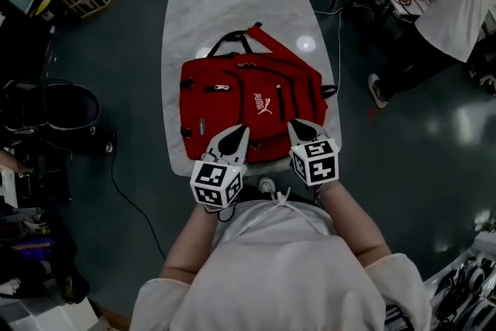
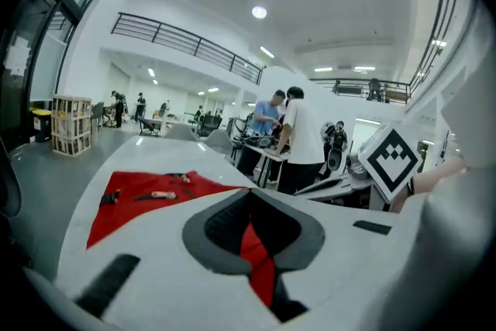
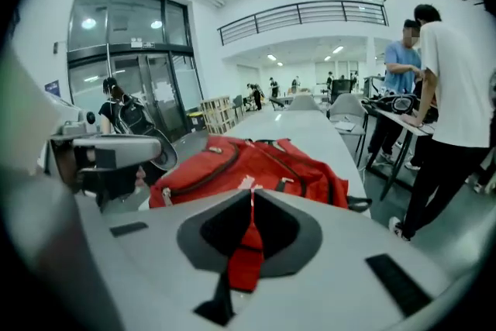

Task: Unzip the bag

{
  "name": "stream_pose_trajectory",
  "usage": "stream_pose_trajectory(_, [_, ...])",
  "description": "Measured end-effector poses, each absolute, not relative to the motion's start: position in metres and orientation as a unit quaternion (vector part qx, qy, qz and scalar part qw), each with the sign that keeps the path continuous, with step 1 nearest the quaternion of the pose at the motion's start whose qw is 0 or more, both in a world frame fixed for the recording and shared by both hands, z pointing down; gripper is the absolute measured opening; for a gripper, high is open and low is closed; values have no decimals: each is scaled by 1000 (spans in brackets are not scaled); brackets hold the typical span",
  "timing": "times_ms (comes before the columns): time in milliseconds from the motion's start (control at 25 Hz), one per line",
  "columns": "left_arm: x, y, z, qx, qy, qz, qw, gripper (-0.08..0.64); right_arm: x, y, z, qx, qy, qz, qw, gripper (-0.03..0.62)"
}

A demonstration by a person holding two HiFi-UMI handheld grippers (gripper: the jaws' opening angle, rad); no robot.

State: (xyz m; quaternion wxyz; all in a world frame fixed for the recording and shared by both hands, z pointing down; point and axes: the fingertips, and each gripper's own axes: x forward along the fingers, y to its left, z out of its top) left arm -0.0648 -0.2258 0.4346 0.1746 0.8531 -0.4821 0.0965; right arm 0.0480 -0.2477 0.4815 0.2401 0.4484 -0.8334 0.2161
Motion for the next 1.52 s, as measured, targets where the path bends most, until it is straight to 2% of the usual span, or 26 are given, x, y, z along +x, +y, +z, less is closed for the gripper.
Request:
stream_pose_trajectory(480, [-55,-252,304,874,-484,13,38,21,22,-265,363,451,-875,142,105,28])
stream_pose_trajectory(760, [-62,-254,301,868,-488,-15,86,21,15,-262,354,444,-881,129,105,26])
stream_pose_trajectory(1080, [-54,-252,302,868,-495,7,50,21,14,-259,360,438,-883,129,111,26])
stream_pose_trajectory(1520, [-53,-250,303,860,-509,15,39,21,13,-249,350,437,-887,123,90,26])
